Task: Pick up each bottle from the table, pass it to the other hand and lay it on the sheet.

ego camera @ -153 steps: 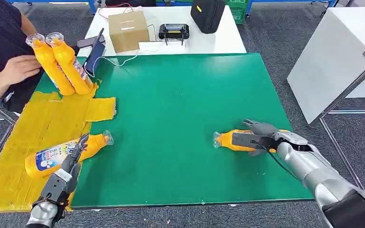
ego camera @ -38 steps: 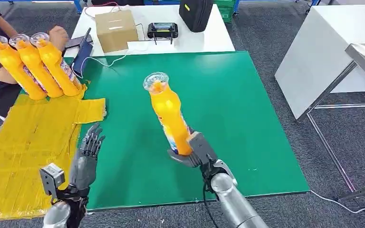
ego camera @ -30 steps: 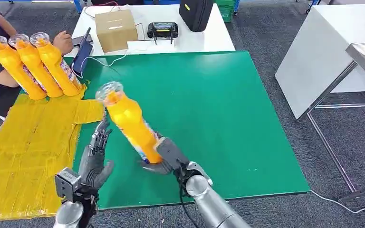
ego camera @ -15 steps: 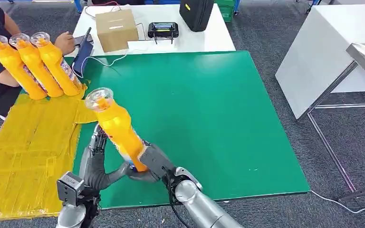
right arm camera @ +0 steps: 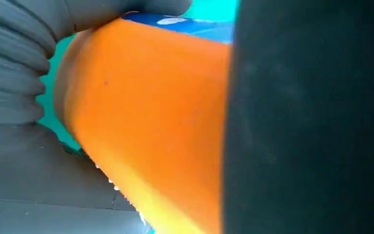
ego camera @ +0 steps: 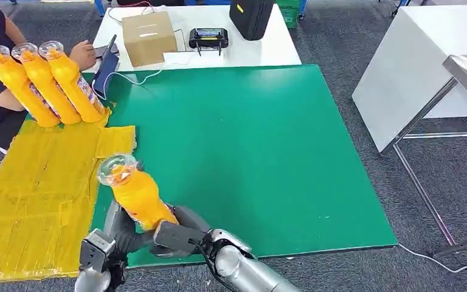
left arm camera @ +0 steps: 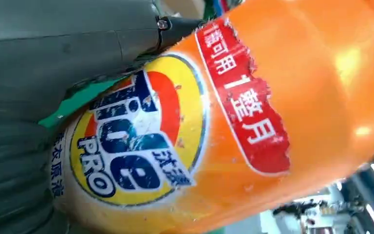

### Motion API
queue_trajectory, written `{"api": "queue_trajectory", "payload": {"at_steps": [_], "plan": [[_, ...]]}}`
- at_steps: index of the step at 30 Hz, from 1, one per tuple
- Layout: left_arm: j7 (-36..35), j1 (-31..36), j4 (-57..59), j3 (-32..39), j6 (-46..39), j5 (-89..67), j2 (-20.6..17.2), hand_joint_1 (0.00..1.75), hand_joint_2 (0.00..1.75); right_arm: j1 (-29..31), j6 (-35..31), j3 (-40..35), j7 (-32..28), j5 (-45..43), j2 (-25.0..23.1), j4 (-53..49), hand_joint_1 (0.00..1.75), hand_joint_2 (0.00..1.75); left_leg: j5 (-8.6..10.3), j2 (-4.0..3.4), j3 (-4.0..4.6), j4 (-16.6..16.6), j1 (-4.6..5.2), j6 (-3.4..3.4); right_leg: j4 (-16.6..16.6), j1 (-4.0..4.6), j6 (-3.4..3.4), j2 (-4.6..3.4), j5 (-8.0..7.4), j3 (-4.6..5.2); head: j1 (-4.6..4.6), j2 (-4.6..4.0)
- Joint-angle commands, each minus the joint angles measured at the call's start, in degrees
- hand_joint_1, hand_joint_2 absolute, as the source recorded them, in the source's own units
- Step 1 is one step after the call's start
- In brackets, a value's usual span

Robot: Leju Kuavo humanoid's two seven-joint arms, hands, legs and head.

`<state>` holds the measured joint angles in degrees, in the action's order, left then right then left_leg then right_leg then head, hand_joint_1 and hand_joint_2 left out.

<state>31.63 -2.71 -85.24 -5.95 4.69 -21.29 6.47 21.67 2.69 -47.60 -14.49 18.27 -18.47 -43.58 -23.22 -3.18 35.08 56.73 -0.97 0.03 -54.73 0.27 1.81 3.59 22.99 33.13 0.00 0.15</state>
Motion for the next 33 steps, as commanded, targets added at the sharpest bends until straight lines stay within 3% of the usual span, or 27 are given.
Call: {"api": "queue_trajectory", "payload": {"at_steps": [1,5,6,21,28,29,30,33], "plan": [[-2.9,3.9,8.7,2.6,7.0,6.6,-1.2,0.0,1.75,0.5,-0.1,-11.8,-0.4,3.4,0.9,0.3,1.75,1.75,-0.08,0.35,-0.33,-0.1,0.05,0.0,0.0,-0.11,-0.04,-0.19,0.18,-0.31,0.02,0.0],[-3.2,3.7,8.8,2.7,9.2,9.0,-1.4,0.0,1.75,0.8,0.0,-12.0,-0.5,3.5,0.7,1.1,1.75,1.75,-0.04,0.27,-0.23,-0.1,0.04,0.01,0.0,-0.07,-0.02,-0.1,0.11,-0.23,0.0,0.0],[-3.0,3.6,8.7,3.0,9.9,10.0,-1.5,1.75,1.75,0.8,0.0,-12.0,-0.5,3.5,0.7,1.4,1.75,1.75,-0.02,0.22,-0.18,-0.1,0.03,0.01,0.0,-0.04,-0.02,-0.07,0.09,-0.17,0.0,0.0],[-1.2,2.6,7.0,3.8,10.9,10.8,-1.7,1.75,1.75,0.4,-1.7,-9.7,-0.9,3.9,0.9,3.6,1.75,1.75,-0.02,0.33,-0.19,-0.1,0.03,0.01,0.0,-0.06,-0.02,-0.06,0.11,-0.21,0.0,0.0],[-0.7,1.8,3.3,4.7,11.1,11.7,-1.7,1.75,1.75,-0.7,-6.2,-1.6,-0.1,2.6,4.5,-1.3,1.75,1.75,-0.06,0.54,-0.31,-0.1,0.08,0.05,0.0,-0.13,0.0,-0.04,0.21,-0.33,0.0,0.0],[-0.8,1.6,2.0,5.0,9.5,10.4,-2.0,1.75,1.75,-1.4,-7.1,1.7,-0.3,2.0,5.7,-4.3,0.17,1.75,-0.02,0.41,-0.14,0.0,0.04,0.04,0.0,-0.06,0.0,0.0,0.12,-0.17,0.0,0.0],[-0.7,1.6,0.9,5.1,6.6,7.2,-2.2,1.75,1.75,-2.2,-7.7,4.0,-0.2,2.0,6.8,-7.2,0.0,1.75,-0.06,0.53,-0.23,0.0,0.08,0.06,-0.1,-0.13,0.01,-0.02,0.2,-0.26,-0.02,0.0],[-2.3,1.1,-2.1,6.7,3.8,4.4,-3.6,1.75,1.75,-6.7,-4.7,9.6,-0.6,1.1,10.8,-21.6,0.0,1.75,0.01,0.49,-0.04,0.0,0.02,0.05,0.0,-0.04,0.01,0.1,0.1,-0.12,0.02,0.0]]}}
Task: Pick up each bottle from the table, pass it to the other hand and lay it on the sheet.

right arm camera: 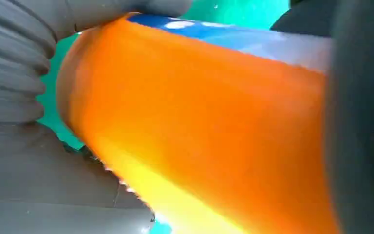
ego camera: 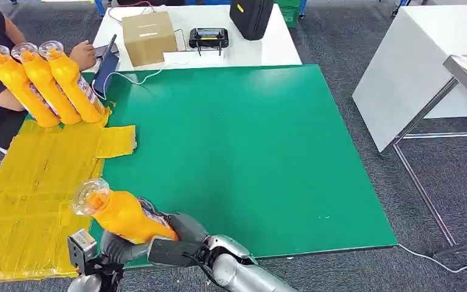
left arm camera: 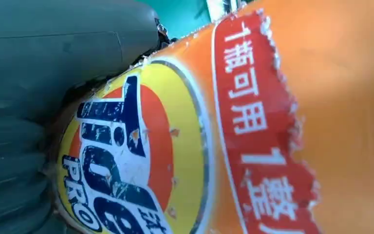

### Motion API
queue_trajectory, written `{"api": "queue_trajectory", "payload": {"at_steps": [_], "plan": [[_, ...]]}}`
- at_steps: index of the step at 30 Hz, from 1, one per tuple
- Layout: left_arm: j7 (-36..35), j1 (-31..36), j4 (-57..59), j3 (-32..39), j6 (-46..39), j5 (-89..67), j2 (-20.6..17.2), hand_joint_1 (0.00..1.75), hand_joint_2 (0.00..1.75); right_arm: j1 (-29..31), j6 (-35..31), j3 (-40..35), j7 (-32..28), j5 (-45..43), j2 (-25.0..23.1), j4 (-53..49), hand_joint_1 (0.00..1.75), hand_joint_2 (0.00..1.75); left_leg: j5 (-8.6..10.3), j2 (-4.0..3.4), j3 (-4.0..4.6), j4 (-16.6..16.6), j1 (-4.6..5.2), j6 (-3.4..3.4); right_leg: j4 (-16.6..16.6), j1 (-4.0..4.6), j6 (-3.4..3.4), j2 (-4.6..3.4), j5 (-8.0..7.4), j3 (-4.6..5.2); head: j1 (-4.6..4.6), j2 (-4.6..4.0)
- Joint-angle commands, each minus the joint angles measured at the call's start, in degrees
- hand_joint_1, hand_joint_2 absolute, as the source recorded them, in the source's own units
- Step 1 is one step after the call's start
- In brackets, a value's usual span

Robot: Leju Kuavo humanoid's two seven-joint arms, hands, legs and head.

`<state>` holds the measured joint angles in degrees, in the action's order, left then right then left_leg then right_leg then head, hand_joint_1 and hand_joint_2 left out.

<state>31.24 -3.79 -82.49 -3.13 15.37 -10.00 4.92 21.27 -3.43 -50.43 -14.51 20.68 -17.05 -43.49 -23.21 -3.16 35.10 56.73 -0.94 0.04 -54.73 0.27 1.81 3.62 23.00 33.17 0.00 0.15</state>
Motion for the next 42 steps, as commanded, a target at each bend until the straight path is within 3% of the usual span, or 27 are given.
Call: {"api": "queue_trajectory", "payload": {"at_steps": [1,7,8,12,14,16,22,23,24,26,30,33,35,36,37,42], "plan": [[-1.9,2.3,-5.4,4.4,-11.0,-11.8,-2.5,1.75,1.75,-8.0,2.1,13.4,-0.8,-1.2,10.1,-26.0,0.0,1.75,-0.05,0.52,-0.14,0.0,0.04,0.06,-0.1,-0.11,0.02,0.0,0.16,-0.21,-0.02,0.0],[-2.0,2.6,-5.3,4.8,-11.1,-12.9,-2.7,1.75,1.75,-9.2,2.6,13.4,0.1,-0.5,9.9,-27.6,0.0,1.75,-0.08,0.42,-0.17,0.0,0.1,0.02,-0.1,-0.15,0.0,-0.05,0.15,-0.21,-0.02,0.0],[-2.9,3.1,-4.9,5.0,-16.2,-18.3,-3.4,1.75,1.75,-9.4,1.5,13.2,-0.9,0.6,10.4,-28.9,0.0,0.0,-0.03,0.34,-0.11,0.0,0.07,0.02,0.0,-0.1,0.0,0.0,0.08,-0.17,0.0,0.0],[-8.6,7.5,0.0,9.7,-25.8,-31.5,-7.6,1.75,1.75,-12.6,2.0,14.6,-1.6,-0.9,12.8,-38.1,0.0,0.0,0.0,0.37,-0.06,0.0,0.07,0.01,0.0,-0.1,0.0,0.03,0.07,-0.11,0.0,0.0],[-11.2,9.4,3.8,12.7,-32.9,-43.1,-9.8,1.75,1.75,-14.1,2.7,14.7,-2.5,-1.7,14.0,-41.8,0.0,0.0,0.01,0.41,-0.11,0.0,0.09,0.01,0.0,-0.12,-0.01,0.04,0.09,-0.16,0.02,0.0],[-19.2,10.4,8.6,13.8,-38.7,-63.9,-13.1,1.75,1.75,-15.0,3.1,14.9,-3.9,-3.0,15.5,-44.8,0.0,0.0,-0.01,0.35,-0.21,-0.1,0.09,0.0,0.0,-0.14,-0.03,-0.07,0.1,-0.23,0.0,0.0],[-20.0,10.4,10.3,14.3,-39.6,-66.3,-13.0,1.75,1.75,-14.8,3.3,15.2,-4.0,-3.3,15.7,-44.9,0.0,0.0,-0.02,0.27,-0.16,-0.1,0.1,0.03,-0.1,-0.13,0.01,-0.06,0.08,-0.13,0.0,0.0],[-24.1,10.4,11.1,13.5,-38.3,-73.3,-14.2,1.75,1.75,-14.9,3.2,15.3,-4.7,-3.8,15.6,-44.9,0.0,0.0,-0.07,0.46,-0.27,0.0,0.11,0.05,-0.1,-0.18,0.01,-0.08,0.18,-0.27,0.0,0.0],[-32.5,10.5,13.7,8.0,-37.8,-80.0,-19.3,1.75,1.75,-14.7,3.2,15.2,-4.9,-4.1,16.0,-45.7,0.0,0.0,-0.03,0.34,-0.2,-0.1,0.12,0.04,-0.1,-0.16,0.02,-0.05,0.11,-0.16,0.0,0.0],[-35.0,12.1,21.2,6.5,-38.7,-80.0,-20.1,1.75,1.75,-14.0,3.8,15.2,-4.4,-4.7,17.2,-46.5,0.0,0.0,-0.01,0.37,-0.26,-0.1,0.14,0.03,-0.1,-0.24,-0.01,-0.04,0.13,-0.21,0.0,0.0],[-37.3,16.2,34.2,3.3,-40.6,-80.0,-21.3,1.75,1.75,-14.1,4.8,14.4,-4.3,-4.4,17.5,-47.1,0.0,0.0,0.03,0.26,-0.2,-0.1,0.19,0.01,-0.1,-0.24,-0.01,-0.02,0.05,-0.14,0.0,0.0],[-33.5,17.4,40.2,5.9,-41.4,-79.9,-20.8,1.75,1.75,-14.3,4.8,13.4,-4.3,-3.4,18.0,-46.5,0.0,0.0,0.01,0.5,-0.37,-0.1,0.24,0.02,-0.1,-0.32,-0.02,-0.04,0.15,-0.29,0.0,0.0],[-29.0,16.6,41.0,8.3,-41.5,-79.2,-20.2,1.75,1.75,-14.3,4.7,13.2,-4.5,-3.3,18.3,-46.3,0.0,0.0,0.05,0.27,-0.37,-0.2,0.24,0.09,0.0,-0.31,-0.01,-0.1,0.09,-0.3,0.0,0.0],[-25.8,15.7,40.4,9.2,-41.3,-78.0,-19.9,0.0,1.75,-14.2,4.6,13.2,-4.6,-3.3,18.5,-46.2,0.0,0.0,0.03,0.37,-0.51,-0.2,0.25,0.09,-0.1,-0.35,-0.02,-0.12,0.12,-0.44,0.0,0.0],[-23.1,14.7,39.5,9.9,-41.2,-76.6,-19.6,0.0,1.75,-14.0,4.5,13.4,-4.8,-3.5,18.5,-46.0,0.0,0.0,0.04,0.38,-0.51,-0.2,0.24,0.09,-0.1,-0.32,-0.01,0.02,0.1,-0.49,-0.02,0.0],[-23.0,14.5,39.4,10.0,-41.3,-76.6,-19.6,0.0,1.75,-14.0,4.5,13.5,-4.8,-3.5,18.5,-45.9,0.0,0.0,0.0,0.37,-0.79,-0.2,0.33,0.03,-0.2,-0.44,-0.11,-0.1,0.27,-0.68,-0.02,0.0]]}}
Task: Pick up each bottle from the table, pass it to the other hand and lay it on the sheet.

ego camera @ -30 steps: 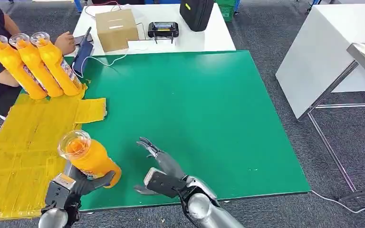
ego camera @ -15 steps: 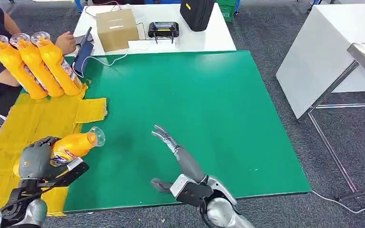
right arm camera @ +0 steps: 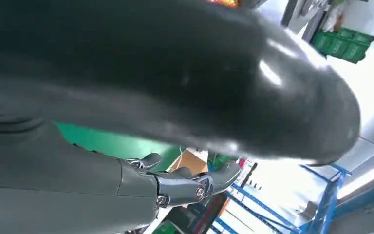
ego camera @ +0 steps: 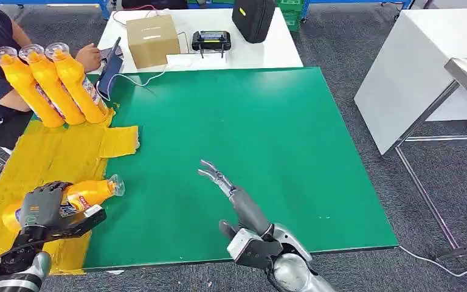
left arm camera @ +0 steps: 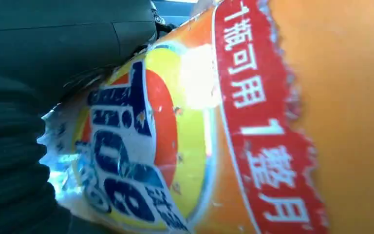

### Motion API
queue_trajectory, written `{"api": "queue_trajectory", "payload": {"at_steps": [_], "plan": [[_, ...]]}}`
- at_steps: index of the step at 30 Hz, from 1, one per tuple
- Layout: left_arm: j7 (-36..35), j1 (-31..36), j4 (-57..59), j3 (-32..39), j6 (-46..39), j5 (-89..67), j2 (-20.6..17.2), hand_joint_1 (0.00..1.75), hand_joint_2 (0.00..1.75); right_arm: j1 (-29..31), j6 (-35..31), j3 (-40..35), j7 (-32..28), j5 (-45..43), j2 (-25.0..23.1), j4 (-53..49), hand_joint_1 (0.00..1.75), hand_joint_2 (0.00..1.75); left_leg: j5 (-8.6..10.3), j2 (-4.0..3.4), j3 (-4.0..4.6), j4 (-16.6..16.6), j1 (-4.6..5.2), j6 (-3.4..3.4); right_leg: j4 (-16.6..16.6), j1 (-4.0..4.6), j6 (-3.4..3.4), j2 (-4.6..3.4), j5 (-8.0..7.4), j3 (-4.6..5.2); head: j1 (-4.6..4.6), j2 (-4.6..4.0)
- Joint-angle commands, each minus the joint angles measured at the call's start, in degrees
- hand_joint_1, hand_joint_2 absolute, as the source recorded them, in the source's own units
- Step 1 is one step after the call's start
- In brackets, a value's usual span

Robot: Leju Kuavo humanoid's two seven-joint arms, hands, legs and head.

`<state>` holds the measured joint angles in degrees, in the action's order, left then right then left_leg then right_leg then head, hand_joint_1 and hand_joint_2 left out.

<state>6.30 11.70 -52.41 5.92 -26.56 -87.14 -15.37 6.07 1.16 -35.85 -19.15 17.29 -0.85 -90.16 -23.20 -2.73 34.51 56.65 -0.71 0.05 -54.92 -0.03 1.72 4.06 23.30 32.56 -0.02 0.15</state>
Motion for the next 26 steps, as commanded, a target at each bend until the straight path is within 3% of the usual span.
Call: {"api": "queue_trajectory", "payload": {"at_steps": [1,7,8,10,14,16,17,19,20,21,24,25,26], "plan": [[1.9,-0.9,9.3,0.9,0.8,0.6,0.8,0.0,1.75,1.3,-0.1,-1.1,-0.2,-0.1,2.3,0.7,0.0,0.0,0.0,-0.05,-0.25,-0.1,0.1,0.02,0.0,-0.14,0.0,-0.46,-0.03,-0.12,0.0,0.0],[6.3,-4.0,3.6,2.0,-0.2,1.0,2.4,0.0,1.75,1.9,0.3,-1.2,-0.3,-0.6,2.2,2.1,0.0,0.0,-0.01,-0.09,-0.53,-0.1,0.13,0.02,-0.1,-0.19,0.0,-0.56,-0.04,-0.36,0.0,0.0],[6.1,-4.5,2.3,2.0,-1.7,0.4,2.7,0.0,0.0,2.0,0.3,-1.4,-0.3,-0.6,2.2,2.3,0.0,0.0,-0.01,-0.08,-0.51,-0.1,0.15,0.02,-0.1,-0.19,0.05,-0.44,-0.05,-0.37,0.0,0.0],[5.6,-5.3,0.3,2.1,-3.9,-0.7,3.3,0.0,0.0,1.8,0.3,-1.8,-0.3,-0.6,2.3,2.6,0.0,0.0,-0.04,-0.03,-0.5,-0.1,0.15,0.04,-0.1,-0.21,0.06,-0.67,-0.04,-0.34,-0.02,0.0],[8.4,-8.1,-6.2,5.1,-10.7,3.1,6.3,0.0,0.0,1.1,-0.1,-2.3,-0.4,-0.1,2.9,2.5,0.0,0.0,-0.03,0.06,-0.49,-0.1,0.12,0.05,-0.1,-0.18,0.1,-0.34,-0.01,-0.4,0.02,0.0],[12.0,-9.4,-12.8,8.1,-13.4,9.7,9.4,0.0,0.0,0.5,-0.9,-2.4,-0.5,0.5,2.7,2.5,0.0,0.0,-0.03,0.07,-0.41,-0.1,0.11,0.05,-0.1,-0.22,0.12,-0.27,0.01,-0.33,0.0,0.0],[17.0,-9.7,-18.4,12.2,-13.4,13.8,12.9,0.0,0.0,0.3,-2.3,-3.0,-0.3,2.6,2.7,2.9,0.0,0.0,-0.07,0.12,-0.4,-0.1,0.12,0.08,-0.1,-0.24,0.13,-0.38,0.03,-0.32,0.0,0.0],[25.3,-8.2,-20.1,15.9,-13.4,25.5,16.8,0.0,0.0,-0.1,-4.5,-3.1,-0.8,5.1,2.1,3.5,0.0,0.0,-0.07,0.38,-0.17,0.1,0.09,0.09,-0.1,-0.22,0.14,-0.22,0.09,-0.14,0.04,0.0],[26.1,-7.4,-20.6,15.4,-13.4,30.2,17.2,0.0,0.0,-0.2,-5.5,-3.1,-1.0,6.4,1.4,3.9,0.0,0.0,-0.11,0.42,-0.1,0.1,0.1,0.09,-0.2,-0.24,0.13,-0.29,0.12,-0.05,0.02,0.0],[28.9,-6.2,-22.9,14.8,-6.1,44.0,18.3,0.0,0.0,-0.6,-7.0,-2.2,-1.6,6.9,0.0,4.5,0.0,0.0,-0.12,0.54,-0.07,0.1,0.09,0.1,-0.2,-0.25,0.14,-0.25,0.16,-0.02,0.04,0.0],[27.5,-2.8,-25.9,13.0,7.8,57.3,20.1,0.0,0.0,-0.1,-12.0,2.1,-0.7,9.8,-4.9,8.8,0.0,0.0,0.1,0.44,0.37,0.1,0.1,0.12,-0.2,-0.18,0.19,0.07,-0.04,0.37,0.02,0.0],[26.9,-2.2,-26.9,12.5,9.1,58.8,20.8,0.0,0.0,0.7,-12.0,3.5,-0.8,9.8,-5.8,10.7,0.0,0.0,0.05,0.48,0.32,0.1,0.11,0.12,-0.2,-0.21,0.18,-0.01,0.01,0.3,0.06,0.0],[29.5,-2.5,-28.7,12.2,16.5,67.0,21.8,0.0,0.0,0.6,-14.0,6.6,-0.9,9.0,-7.6,12.9,0.0,0.0,0.06,0.53,0.31,0.1,0.1,0.11,-0.2,-0.2,0.17,-0.01,0.02,0.31,0.04,0.0]]}}
